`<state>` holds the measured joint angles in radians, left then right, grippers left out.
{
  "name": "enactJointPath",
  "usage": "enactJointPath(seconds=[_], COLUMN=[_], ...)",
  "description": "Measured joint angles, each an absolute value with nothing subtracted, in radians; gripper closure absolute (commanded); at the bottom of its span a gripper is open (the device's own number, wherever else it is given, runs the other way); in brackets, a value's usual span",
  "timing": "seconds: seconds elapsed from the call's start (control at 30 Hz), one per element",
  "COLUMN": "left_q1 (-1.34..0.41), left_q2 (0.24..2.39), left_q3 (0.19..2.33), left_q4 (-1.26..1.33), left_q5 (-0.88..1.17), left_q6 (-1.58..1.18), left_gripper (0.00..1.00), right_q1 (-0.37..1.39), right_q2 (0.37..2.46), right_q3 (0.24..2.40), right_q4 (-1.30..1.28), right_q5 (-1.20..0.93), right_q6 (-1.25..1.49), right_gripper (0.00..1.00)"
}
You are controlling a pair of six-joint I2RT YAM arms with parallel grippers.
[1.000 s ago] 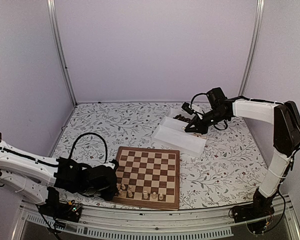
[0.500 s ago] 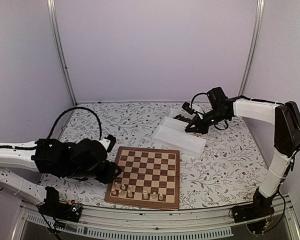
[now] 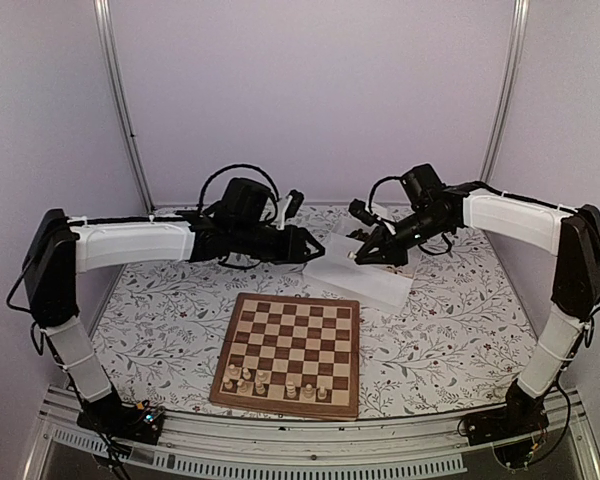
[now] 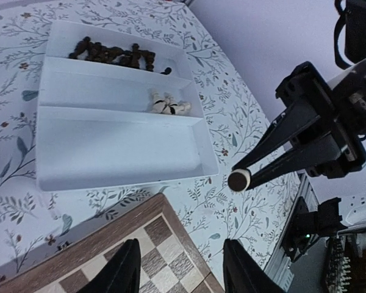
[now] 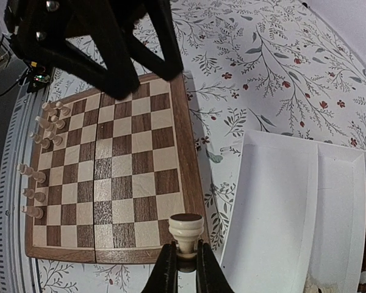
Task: Set up the chess pieces on the board
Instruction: Place the chess piece on the chessboard.
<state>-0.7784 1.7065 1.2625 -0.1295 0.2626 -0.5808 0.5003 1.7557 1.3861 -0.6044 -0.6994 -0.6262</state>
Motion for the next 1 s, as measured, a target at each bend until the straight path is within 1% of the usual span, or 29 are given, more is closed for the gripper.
enactJointPath(seconds=[0.13, 0.33, 0.43, 0.57, 0.63, 0.87, 0.97, 1.0], left_q1=[-0.778, -0.778, -0.777, -0.776, -0.775, -0.771, -0.771, -0.771], left_q2=[1.847, 1.923, 1.933, 1.939, 1.944, 1.953, 1.955, 1.956], left_q3=[1.330, 1.353, 1.354, 1.355, 1.355, 1.355, 1.355, 1.355], left_q4=[-0.012, 0.090, 0.119, 0.146, 0.156, 0.168, 0.169, 0.168], left_q5=[0.428, 0.567, 0.601, 0.629, 0.641, 0.657, 0.659, 0.658], left_q6=[-0.595, -0.635, -0.650, -0.670, -0.678, -0.693, -0.695, -0.696], left_gripper=[0.51, 0.51, 0.55, 0.63, 0.65, 0.64, 0.58, 0.58], right_q1=[0.515, 0.536, 0.545, 0.554, 0.556, 0.556, 0.556, 0.556], right_q2=[1.757, 1.782, 1.802, 1.815, 1.815, 1.815, 1.815, 1.815], right_q3=[1.418, 1.434, 1.436, 1.452, 1.461, 1.467, 1.467, 1.467], right_q4=[-0.624, -0.638, -0.650, -0.667, -0.677, -0.695, -0.698, -0.699], right_q5=[-0.714, -0.715, -0.715, -0.715, -0.714, -0.713, -0.713, -0.713], right_q6=[-0.635, -0.646, -0.648, -0.649, -0.650, -0.652, -0.652, -0.652], right_gripper=[0.98, 0.98, 0.98, 0.98, 0.98, 0.98, 0.98, 0.98])
